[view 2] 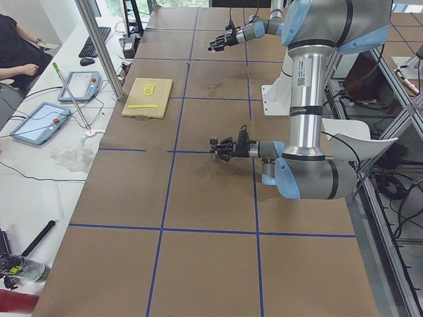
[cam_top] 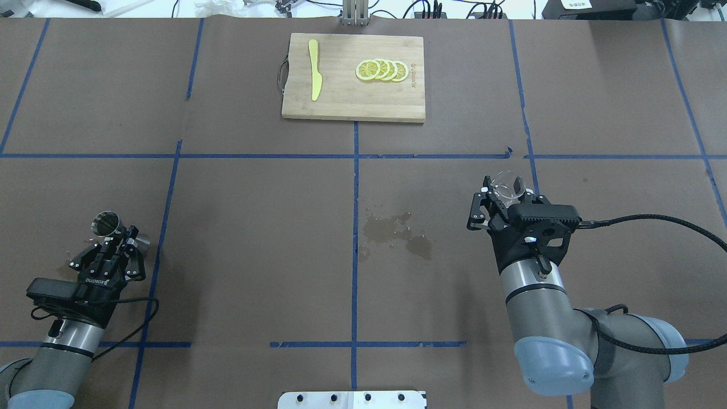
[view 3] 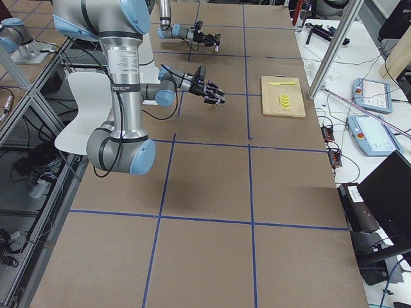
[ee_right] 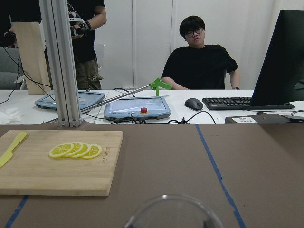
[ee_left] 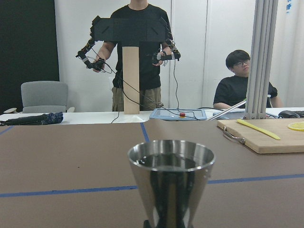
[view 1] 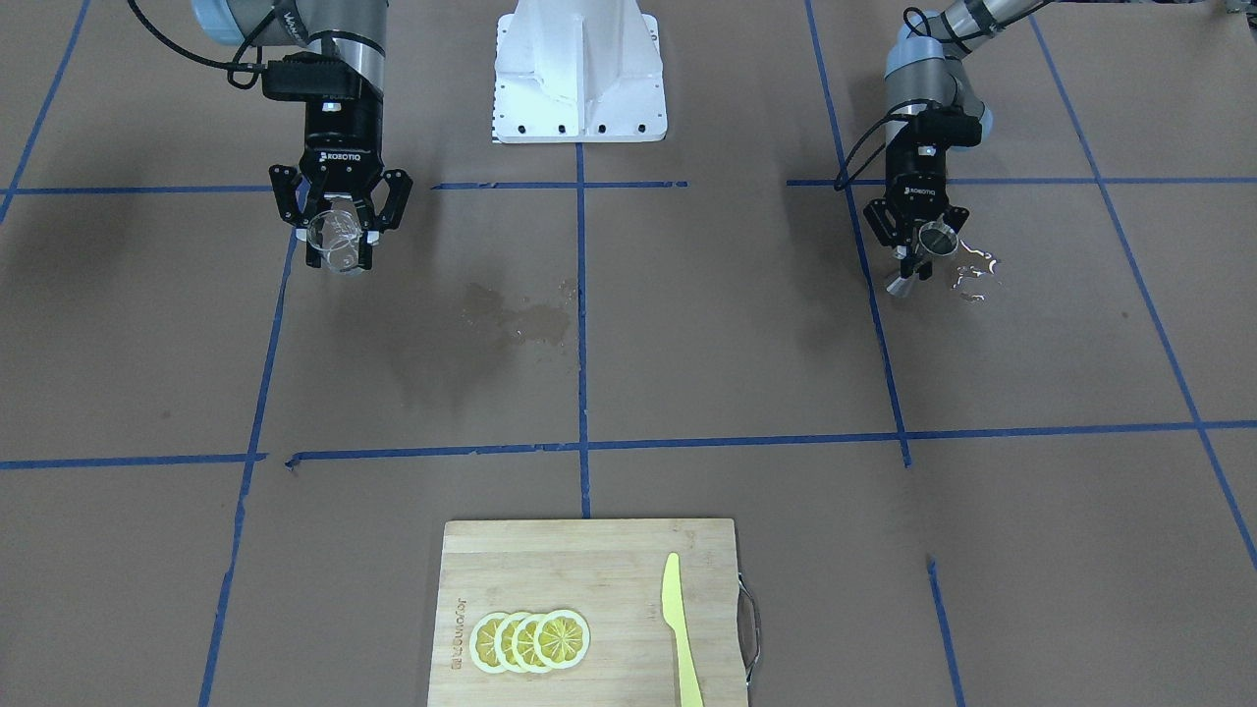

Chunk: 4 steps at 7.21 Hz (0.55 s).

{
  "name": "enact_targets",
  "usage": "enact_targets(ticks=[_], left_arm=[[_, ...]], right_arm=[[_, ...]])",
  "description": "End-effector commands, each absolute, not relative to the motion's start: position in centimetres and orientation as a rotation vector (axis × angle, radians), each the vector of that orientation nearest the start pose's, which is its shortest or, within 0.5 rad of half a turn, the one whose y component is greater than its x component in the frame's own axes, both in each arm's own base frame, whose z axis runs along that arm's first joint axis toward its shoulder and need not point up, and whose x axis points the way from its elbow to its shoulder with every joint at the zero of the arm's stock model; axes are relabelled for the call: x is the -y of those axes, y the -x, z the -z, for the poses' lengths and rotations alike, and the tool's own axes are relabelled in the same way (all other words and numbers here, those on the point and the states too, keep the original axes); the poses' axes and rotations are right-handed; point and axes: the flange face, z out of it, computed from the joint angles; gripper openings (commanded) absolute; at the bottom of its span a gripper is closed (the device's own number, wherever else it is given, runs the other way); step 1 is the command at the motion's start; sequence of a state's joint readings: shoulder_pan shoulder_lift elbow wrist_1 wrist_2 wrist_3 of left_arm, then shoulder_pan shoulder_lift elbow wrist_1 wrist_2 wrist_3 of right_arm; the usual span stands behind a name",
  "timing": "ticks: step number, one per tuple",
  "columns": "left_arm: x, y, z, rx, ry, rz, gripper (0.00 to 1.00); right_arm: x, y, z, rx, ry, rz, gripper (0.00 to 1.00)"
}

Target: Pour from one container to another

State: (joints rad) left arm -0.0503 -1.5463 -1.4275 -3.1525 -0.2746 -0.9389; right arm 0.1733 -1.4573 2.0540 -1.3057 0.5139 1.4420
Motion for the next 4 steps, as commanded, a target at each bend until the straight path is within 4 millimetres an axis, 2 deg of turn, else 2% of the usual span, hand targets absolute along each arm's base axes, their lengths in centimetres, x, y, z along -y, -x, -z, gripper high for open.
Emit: enact_targets(ticks=[1, 4], left_arm=[[24.81, -40.87, -55.98, -0.750, -1.349, 0.442, 0.18], [24.77, -41.31, -56.12, -0.750, -1.348, 0.440, 0.21]], right_arm=[[29.86, 42.96, -32.05, 0.622, -1.096, -0.493, 0.00], [29.86, 42.96, -32.05, 0.622, -1.096, -0.493, 0.00]])
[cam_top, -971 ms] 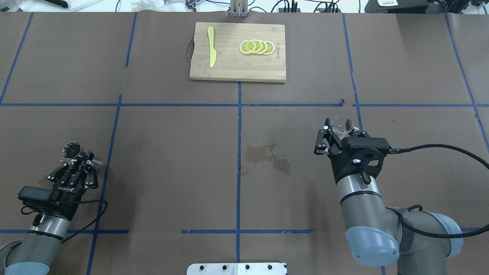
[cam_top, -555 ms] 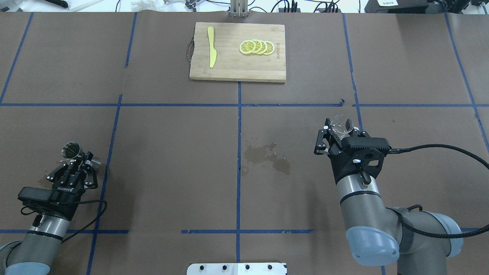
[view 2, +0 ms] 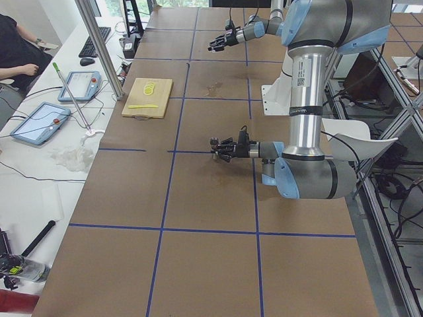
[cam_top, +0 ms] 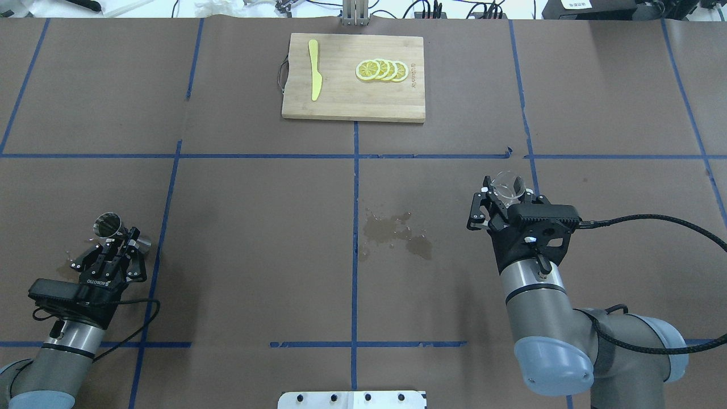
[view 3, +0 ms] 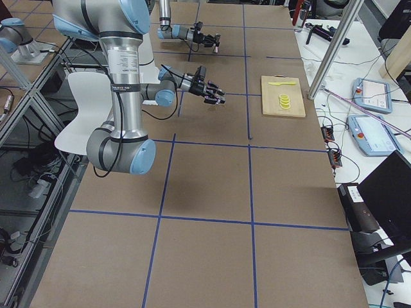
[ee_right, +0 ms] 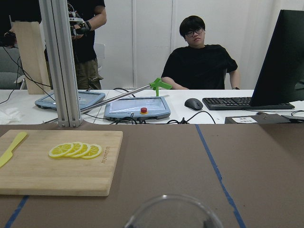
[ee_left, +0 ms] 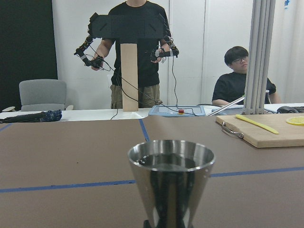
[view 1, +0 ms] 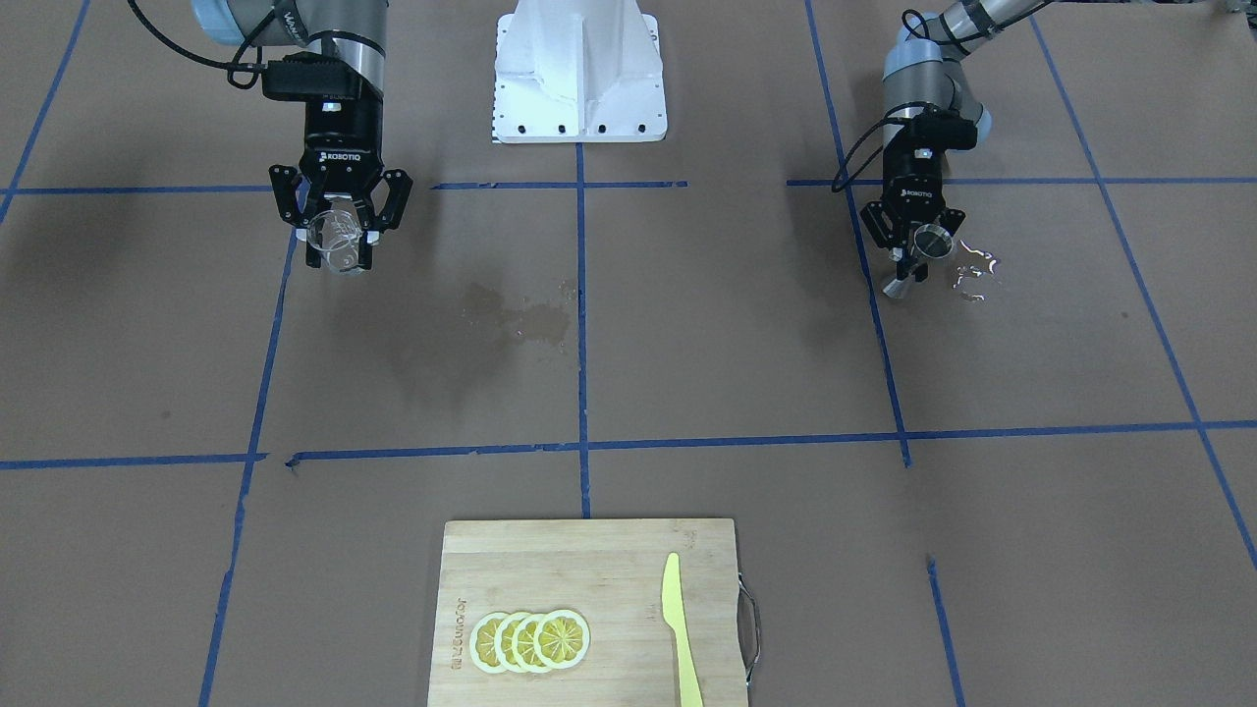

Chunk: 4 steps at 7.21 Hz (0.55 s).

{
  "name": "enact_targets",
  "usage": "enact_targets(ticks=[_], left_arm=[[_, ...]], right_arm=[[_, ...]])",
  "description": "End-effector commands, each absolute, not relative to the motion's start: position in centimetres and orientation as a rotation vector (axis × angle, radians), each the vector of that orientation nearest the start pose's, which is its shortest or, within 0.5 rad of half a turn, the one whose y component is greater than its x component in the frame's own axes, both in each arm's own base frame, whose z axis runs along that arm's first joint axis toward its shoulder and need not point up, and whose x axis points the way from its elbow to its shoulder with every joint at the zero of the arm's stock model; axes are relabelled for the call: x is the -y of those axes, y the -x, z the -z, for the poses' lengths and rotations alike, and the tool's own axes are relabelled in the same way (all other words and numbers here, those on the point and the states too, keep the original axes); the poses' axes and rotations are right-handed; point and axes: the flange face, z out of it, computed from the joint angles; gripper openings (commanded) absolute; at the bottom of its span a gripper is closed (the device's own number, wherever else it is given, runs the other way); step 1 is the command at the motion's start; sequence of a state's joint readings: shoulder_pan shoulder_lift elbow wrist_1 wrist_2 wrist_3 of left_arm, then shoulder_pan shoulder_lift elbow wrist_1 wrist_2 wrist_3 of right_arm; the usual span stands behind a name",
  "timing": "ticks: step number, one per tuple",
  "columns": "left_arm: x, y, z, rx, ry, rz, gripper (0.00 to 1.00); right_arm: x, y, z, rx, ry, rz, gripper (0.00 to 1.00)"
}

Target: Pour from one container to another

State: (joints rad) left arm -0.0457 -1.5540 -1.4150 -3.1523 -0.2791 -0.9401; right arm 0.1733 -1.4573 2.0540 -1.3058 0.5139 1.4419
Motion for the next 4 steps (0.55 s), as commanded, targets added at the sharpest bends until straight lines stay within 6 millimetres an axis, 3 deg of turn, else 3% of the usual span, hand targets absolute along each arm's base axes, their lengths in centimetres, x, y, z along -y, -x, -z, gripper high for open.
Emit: enact_targets(ticks=[1, 4], left_arm=[[24.77, -41.32, -56.25, -0.747, -1.348, 0.438, 0.24], [24.79, -41.81, -55.98, -0.751, -1.349, 0.443, 0.37]], right_arm=[[29.86, 42.96, -32.05, 0.622, -1.096, -0.493, 0.00], [29.87, 43.00, -32.12, 0.620, -1.096, -0.492, 0.00]])
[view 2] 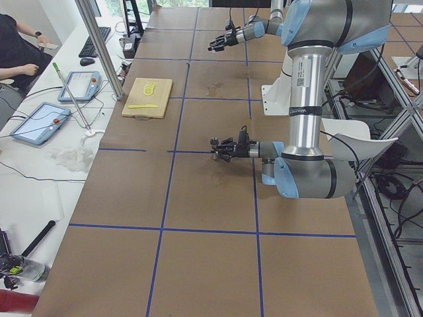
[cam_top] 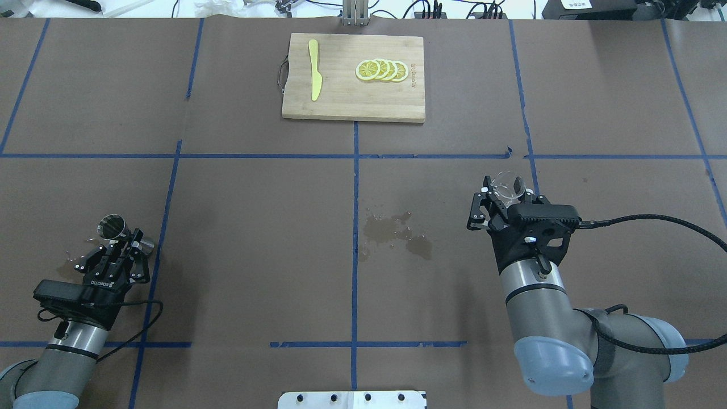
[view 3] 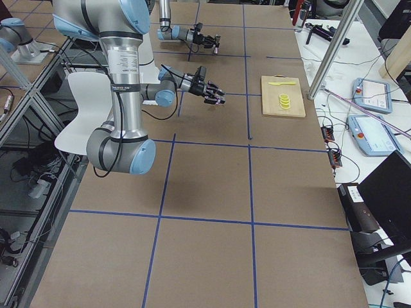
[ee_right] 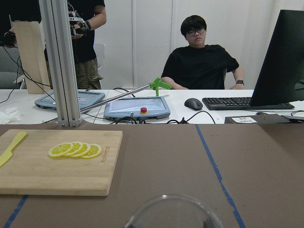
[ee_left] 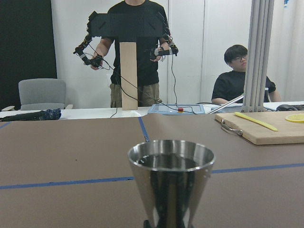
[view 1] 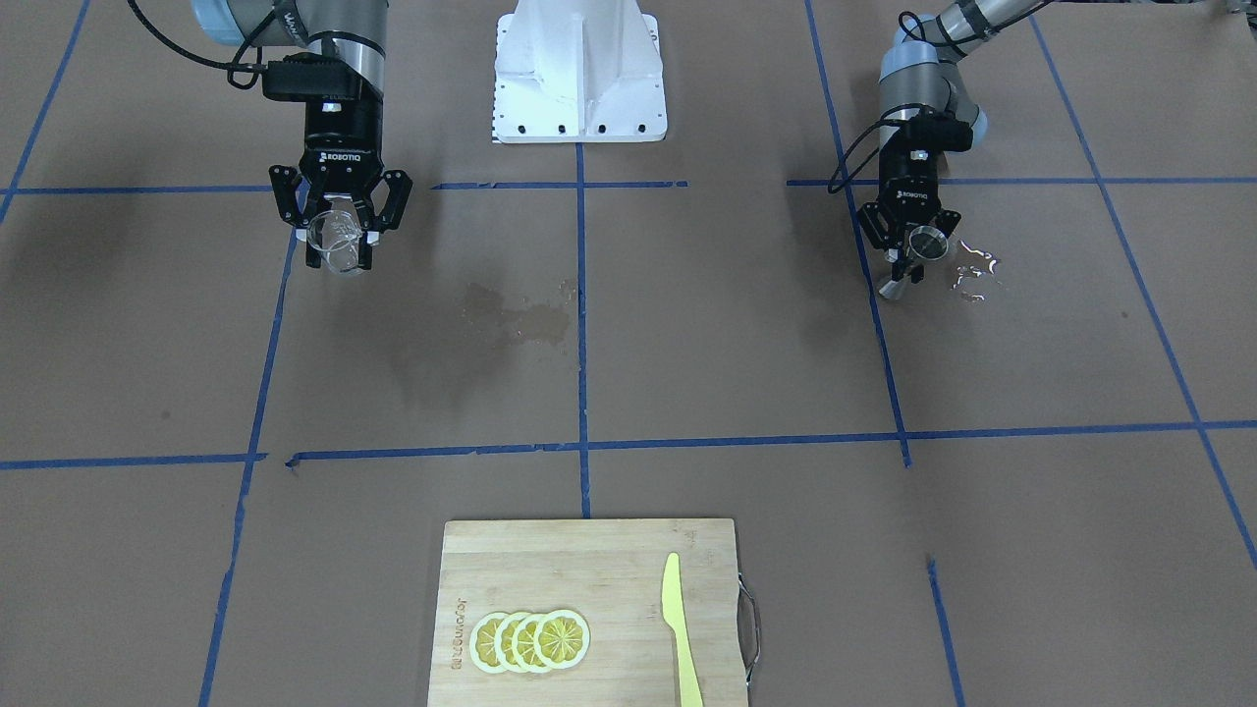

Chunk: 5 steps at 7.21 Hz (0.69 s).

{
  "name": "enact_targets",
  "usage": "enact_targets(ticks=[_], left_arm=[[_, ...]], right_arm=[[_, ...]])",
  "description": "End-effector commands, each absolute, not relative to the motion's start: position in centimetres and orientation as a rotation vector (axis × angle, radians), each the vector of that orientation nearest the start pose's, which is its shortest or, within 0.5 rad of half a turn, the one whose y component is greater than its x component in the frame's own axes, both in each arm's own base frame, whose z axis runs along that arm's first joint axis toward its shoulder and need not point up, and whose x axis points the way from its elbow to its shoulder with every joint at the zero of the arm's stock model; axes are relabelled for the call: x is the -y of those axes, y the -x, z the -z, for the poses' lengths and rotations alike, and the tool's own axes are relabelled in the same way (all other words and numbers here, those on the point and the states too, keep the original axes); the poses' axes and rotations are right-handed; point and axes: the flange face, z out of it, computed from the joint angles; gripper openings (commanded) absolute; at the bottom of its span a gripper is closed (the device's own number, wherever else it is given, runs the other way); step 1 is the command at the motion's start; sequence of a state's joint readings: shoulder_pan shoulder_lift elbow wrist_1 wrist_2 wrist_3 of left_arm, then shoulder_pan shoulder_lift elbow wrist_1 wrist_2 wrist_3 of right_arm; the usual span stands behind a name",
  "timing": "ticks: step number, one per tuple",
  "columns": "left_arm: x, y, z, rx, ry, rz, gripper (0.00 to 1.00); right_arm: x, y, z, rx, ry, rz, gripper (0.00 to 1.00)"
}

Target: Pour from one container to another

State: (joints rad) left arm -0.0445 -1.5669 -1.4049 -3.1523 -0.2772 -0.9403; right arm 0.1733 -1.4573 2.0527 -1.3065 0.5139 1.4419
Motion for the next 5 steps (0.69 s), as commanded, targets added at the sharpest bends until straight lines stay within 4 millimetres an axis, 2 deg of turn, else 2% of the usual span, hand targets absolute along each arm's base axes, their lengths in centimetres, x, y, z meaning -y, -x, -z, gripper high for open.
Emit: enact_targets(ticks=[1, 3, 4, 5], left_arm=[[24.80, -41.91, -55.98, -0.751, -1.350, 0.447, 0.38], [24.81, -41.91, -56.05, -0.749, -1.350, 0.446, 0.39], [24.81, -41.89, -55.98, -0.750, -1.351, 0.448, 0.43], [24.81, -41.83, -56.04, -0.748, -1.351, 0.447, 0.62]], right_arm=[[29.87, 43.00, -32.12, 0.620, -1.096, -0.492, 0.00], [29.87, 43.00, -32.12, 0.620, -1.096, -0.492, 0.00], [29.87, 43.00, -32.12, 0.620, -1.096, -0.492, 0.00], [29.87, 43.00, -32.12, 0.620, -1.096, -0.492, 0.00]])
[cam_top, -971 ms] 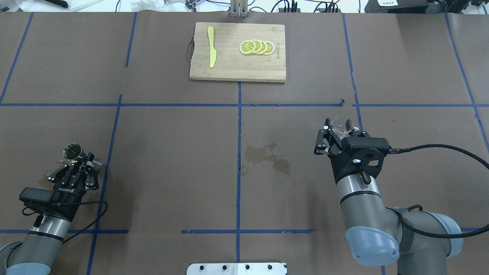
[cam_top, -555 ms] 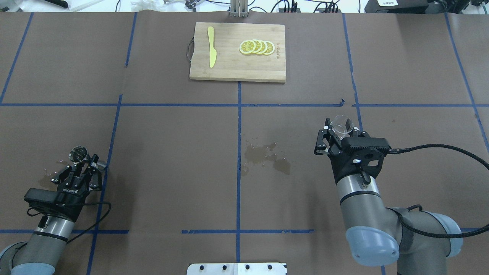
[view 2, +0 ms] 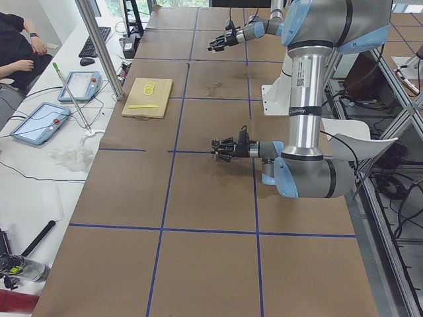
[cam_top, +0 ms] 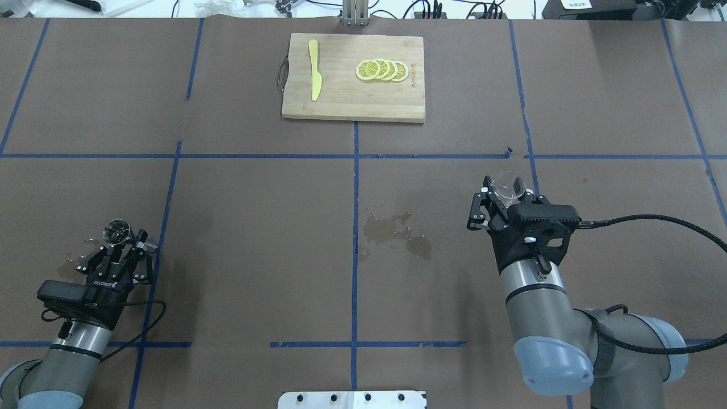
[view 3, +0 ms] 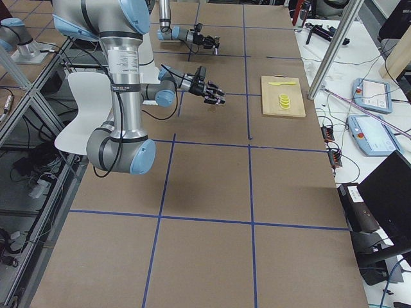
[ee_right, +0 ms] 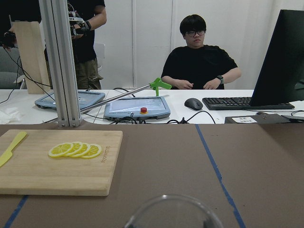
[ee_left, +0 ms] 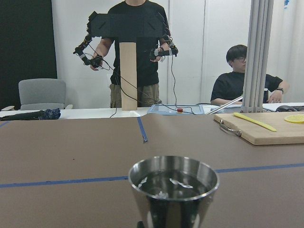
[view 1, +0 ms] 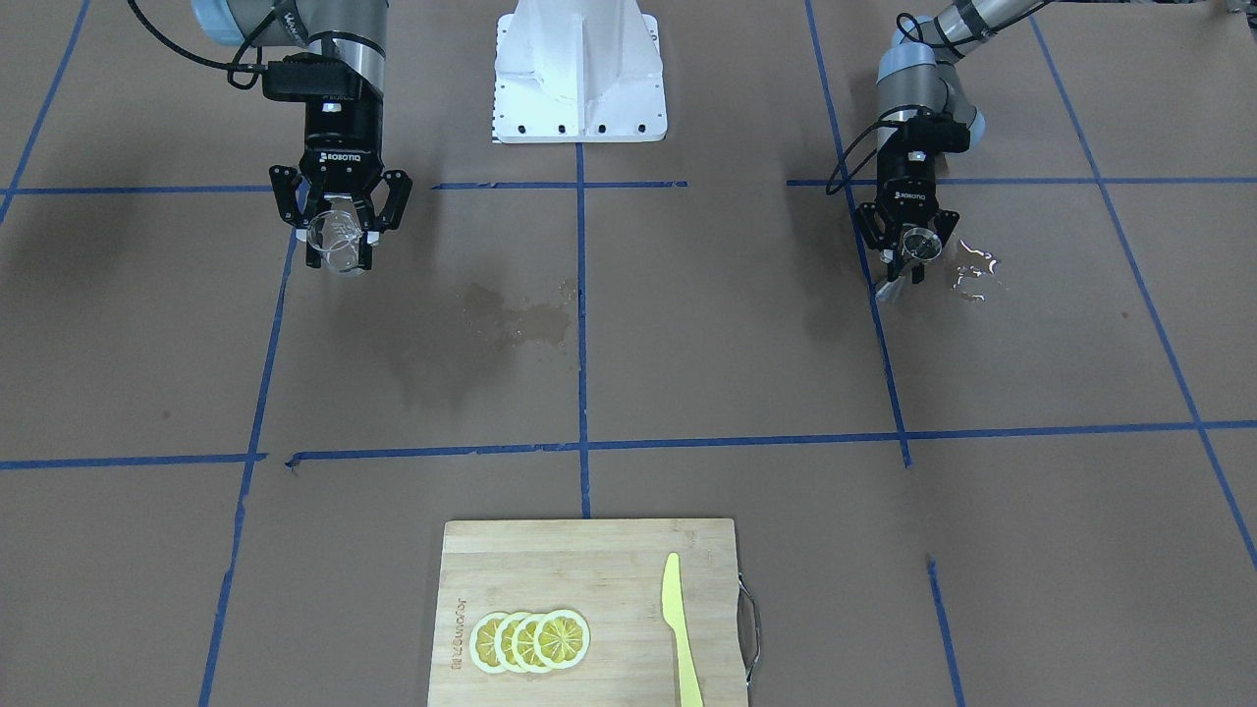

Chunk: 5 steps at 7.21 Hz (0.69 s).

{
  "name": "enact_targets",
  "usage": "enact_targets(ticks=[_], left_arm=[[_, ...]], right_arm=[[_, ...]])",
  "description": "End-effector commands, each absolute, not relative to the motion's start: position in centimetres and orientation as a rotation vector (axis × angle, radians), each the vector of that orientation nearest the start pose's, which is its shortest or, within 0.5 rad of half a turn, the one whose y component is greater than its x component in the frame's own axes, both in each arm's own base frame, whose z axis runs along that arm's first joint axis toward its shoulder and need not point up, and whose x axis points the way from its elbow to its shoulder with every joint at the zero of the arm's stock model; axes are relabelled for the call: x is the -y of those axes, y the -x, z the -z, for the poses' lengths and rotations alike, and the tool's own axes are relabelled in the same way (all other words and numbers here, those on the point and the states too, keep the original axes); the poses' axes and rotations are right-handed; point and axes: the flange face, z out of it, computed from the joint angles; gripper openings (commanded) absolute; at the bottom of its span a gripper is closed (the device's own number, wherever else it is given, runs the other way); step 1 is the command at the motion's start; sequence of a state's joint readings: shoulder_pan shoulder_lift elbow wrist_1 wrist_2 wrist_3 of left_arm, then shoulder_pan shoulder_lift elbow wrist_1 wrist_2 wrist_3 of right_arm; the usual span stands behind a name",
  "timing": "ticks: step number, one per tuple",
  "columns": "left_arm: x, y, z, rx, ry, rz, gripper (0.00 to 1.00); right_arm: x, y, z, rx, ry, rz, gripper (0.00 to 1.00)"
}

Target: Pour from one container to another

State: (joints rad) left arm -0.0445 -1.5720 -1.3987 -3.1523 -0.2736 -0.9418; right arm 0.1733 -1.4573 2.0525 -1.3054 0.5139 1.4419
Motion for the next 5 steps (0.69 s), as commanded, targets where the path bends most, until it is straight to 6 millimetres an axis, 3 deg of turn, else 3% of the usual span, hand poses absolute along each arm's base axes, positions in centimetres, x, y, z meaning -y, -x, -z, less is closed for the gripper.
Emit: enact_targets(ticks=[1, 2, 5], left_arm=[[24.9, -41.8, -55.9, -0.750, -1.352, 0.452, 0.93], [25.0, -41.6, -55.6, -0.753, -1.354, 0.462, 1.00], [25.3, -40.1, -54.5, -0.779, -1.382, 0.571, 1.00]], right_arm=[[29.9, 43.0, -32.1, 0.620, -1.096, -0.492, 0.00], [29.9, 43.0, -32.1, 0.620, -1.096, -0.492, 0.00], [29.9, 43.0, -32.1, 0.619, -1.096, -0.491, 0.00]])
